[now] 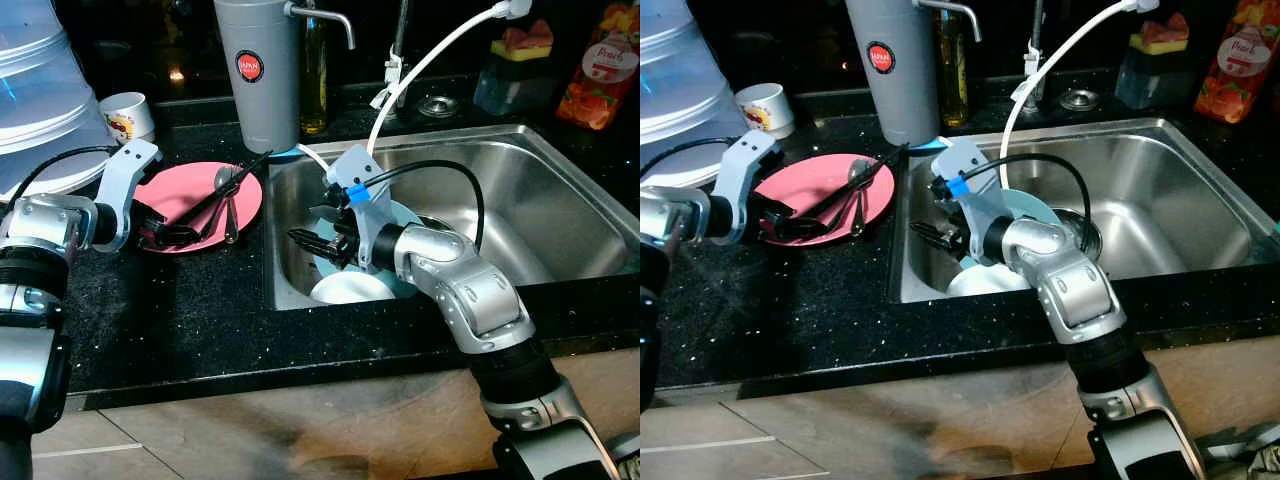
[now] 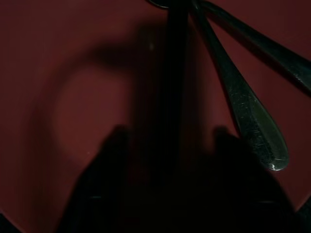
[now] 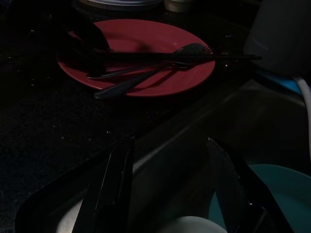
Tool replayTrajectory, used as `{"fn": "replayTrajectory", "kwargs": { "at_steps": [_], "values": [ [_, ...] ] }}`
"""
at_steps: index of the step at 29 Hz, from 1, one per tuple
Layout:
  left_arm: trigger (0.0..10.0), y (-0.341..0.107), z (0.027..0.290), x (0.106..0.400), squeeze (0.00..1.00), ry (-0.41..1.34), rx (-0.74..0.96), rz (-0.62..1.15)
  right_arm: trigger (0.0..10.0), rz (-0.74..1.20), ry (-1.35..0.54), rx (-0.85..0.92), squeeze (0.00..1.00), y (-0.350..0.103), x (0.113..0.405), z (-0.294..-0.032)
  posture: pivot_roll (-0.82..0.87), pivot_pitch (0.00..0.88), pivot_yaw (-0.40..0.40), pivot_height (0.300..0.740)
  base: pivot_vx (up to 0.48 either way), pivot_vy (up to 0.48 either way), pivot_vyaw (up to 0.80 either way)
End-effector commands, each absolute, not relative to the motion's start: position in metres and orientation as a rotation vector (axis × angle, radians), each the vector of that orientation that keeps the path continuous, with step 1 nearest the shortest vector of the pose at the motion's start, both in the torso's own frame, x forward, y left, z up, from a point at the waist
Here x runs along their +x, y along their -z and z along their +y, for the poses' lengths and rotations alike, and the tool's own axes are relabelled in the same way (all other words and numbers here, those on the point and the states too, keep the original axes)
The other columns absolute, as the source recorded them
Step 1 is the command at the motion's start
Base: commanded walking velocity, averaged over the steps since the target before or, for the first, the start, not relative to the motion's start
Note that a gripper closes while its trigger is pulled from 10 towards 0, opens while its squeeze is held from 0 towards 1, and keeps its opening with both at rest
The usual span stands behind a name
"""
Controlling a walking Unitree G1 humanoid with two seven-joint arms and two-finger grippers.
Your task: Kitchen organization
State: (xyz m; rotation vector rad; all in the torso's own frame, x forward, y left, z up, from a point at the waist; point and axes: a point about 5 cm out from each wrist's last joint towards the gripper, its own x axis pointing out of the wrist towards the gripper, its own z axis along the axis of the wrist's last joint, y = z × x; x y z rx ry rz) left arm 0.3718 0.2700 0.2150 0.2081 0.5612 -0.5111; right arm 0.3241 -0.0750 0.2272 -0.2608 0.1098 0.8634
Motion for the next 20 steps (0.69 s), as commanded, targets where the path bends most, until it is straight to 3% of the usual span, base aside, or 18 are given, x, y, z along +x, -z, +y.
{"fn": "replayTrajectory", "kwargs": {
  "at_steps": [1,20],
  "values": [
    [0.0,-0.209,0.27,0.371,0.0,0.514,0.209,0.595,10.0,0.112,-0.874,-0.256,0.0,-0.227,0.322,-0.074,0.01,0.027,0.063,0.74,0.0,0.0,0.0],
    [0.0,-0.24,0.284,0.373,0.0,0.453,0.179,0.456,10.0,0.118,-0.858,-0.25,0.0,-0.227,0.324,-0.075,0.01,0.029,0.062,0.74,0.0,0.0,0.0]
  ]
}}
